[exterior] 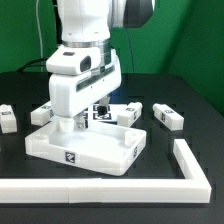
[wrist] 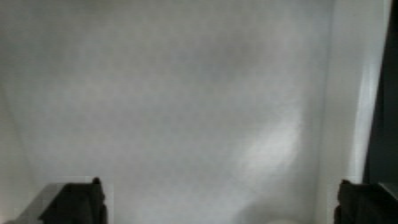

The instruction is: Assemble desk

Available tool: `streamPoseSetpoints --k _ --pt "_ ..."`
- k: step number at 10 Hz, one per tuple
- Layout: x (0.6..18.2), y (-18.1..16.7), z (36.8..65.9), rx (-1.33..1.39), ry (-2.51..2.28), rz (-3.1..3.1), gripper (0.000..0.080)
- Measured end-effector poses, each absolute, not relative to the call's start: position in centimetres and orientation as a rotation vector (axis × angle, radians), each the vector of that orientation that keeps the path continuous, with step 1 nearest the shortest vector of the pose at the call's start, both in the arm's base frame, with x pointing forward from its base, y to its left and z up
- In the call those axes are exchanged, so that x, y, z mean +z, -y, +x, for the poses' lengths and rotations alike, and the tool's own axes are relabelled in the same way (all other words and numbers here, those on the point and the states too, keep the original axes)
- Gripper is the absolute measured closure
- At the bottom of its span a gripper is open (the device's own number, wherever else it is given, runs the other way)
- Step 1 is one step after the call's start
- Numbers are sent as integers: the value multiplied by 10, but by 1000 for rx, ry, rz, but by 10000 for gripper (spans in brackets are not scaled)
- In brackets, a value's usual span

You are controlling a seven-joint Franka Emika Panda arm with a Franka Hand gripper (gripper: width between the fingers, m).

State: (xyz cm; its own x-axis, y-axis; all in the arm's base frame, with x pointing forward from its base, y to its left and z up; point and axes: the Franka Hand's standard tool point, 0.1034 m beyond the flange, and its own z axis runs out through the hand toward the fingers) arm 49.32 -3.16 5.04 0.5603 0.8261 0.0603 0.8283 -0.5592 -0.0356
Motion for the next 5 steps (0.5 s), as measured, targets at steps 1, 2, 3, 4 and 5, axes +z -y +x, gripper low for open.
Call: streamPoseSetpoints --k 1,2,3,4,5 --pt "43 32 475 -59 1446 -2729 150" --pt "36 32 467 -55 1443 -2731 150" --pt "27 31 466 -40 1438 -2723 150" --pt "19 27 463 -45 1418 -2734 150" --pt "13 16 454 -46 1390 -2747 150"
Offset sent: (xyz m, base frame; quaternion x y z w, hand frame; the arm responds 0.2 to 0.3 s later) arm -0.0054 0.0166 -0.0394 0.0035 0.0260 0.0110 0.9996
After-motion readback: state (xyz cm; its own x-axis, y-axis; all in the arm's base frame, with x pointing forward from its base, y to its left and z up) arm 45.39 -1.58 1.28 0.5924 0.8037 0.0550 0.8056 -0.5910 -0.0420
